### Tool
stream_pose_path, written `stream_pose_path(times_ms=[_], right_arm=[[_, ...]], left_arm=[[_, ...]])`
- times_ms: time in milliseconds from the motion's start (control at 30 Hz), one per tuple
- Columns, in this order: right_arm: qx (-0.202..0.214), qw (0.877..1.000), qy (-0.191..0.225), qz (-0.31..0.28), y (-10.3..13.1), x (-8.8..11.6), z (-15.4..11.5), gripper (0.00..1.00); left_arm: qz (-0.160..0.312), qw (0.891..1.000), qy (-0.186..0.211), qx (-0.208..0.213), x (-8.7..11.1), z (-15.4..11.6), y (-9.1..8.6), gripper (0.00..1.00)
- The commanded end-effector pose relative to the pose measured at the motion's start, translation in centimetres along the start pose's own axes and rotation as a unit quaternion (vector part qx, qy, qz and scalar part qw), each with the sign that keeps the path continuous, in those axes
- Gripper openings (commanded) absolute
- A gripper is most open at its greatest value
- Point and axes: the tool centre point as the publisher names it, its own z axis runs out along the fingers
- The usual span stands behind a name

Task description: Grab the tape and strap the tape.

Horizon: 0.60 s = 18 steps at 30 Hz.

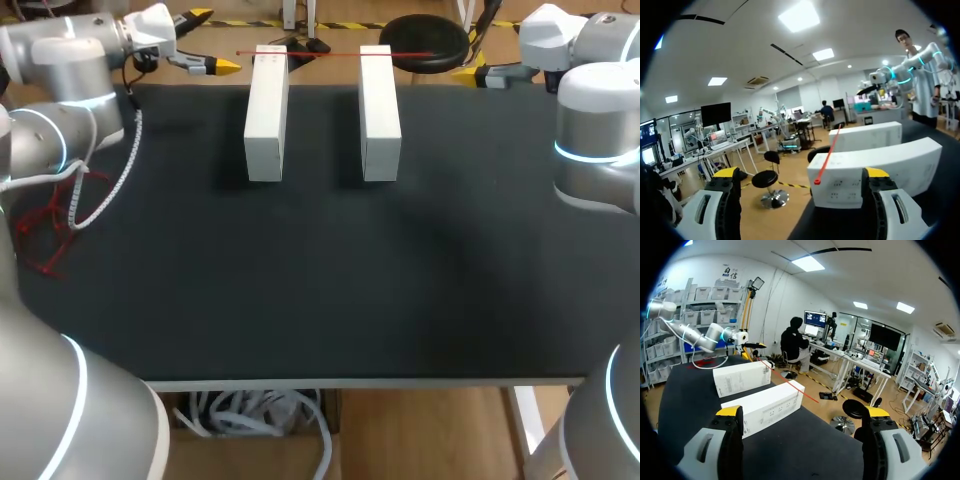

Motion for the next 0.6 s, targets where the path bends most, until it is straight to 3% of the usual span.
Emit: stream_pose_path(times_ms=[33,67,600], right_arm=[[0.000,1.000,0.000,0.000,-0.02,-0.01,0.03,1.00],[0.000,1.000,0.000,0.000,-0.02,-0.01,0.03,1.00],[0.000,1.000,0.000,0.000,-0.02,-0.01,0.03,1.00]], left_arm=[[0.000,0.812,0.584,0.009,-1.00,0.64,1.17,0.65],[0.001,0.811,0.586,0.009,-1.00,0.66,1.18,0.49],[0.016,0.794,0.608,0.009,-0.19,0.73,1.58,0.44]])
